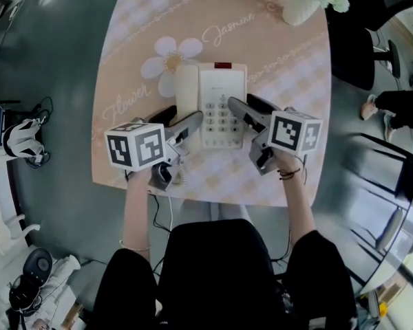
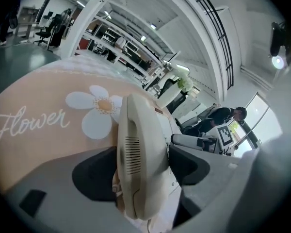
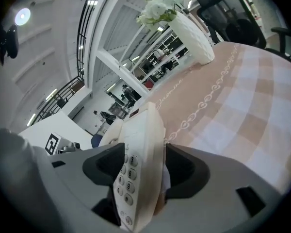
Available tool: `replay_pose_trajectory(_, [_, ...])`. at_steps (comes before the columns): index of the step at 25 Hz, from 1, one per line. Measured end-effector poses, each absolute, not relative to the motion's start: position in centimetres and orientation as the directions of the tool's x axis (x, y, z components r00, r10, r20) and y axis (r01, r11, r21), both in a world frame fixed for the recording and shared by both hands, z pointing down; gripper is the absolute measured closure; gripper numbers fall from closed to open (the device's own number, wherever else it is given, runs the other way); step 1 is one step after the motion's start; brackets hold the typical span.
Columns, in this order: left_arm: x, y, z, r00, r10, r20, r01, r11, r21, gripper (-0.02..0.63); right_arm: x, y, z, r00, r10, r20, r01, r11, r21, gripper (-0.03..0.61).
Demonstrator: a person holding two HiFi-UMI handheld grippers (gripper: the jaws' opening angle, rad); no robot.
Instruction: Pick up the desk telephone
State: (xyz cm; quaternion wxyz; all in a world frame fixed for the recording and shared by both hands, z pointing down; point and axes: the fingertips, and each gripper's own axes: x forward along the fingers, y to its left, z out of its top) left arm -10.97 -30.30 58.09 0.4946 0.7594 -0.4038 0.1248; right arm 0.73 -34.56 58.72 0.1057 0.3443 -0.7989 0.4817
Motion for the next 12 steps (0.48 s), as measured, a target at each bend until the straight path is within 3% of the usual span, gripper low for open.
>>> replay_pose_trajectory(12, [-9.8,-30.6,58.8,0.724,-0.399,0.563,-0.665,-0.187,0.723,0.27,-0.5,-34.1,59.8,-0.765,-0.33,0.552,-0.638,0.28,-0.717,0.333])
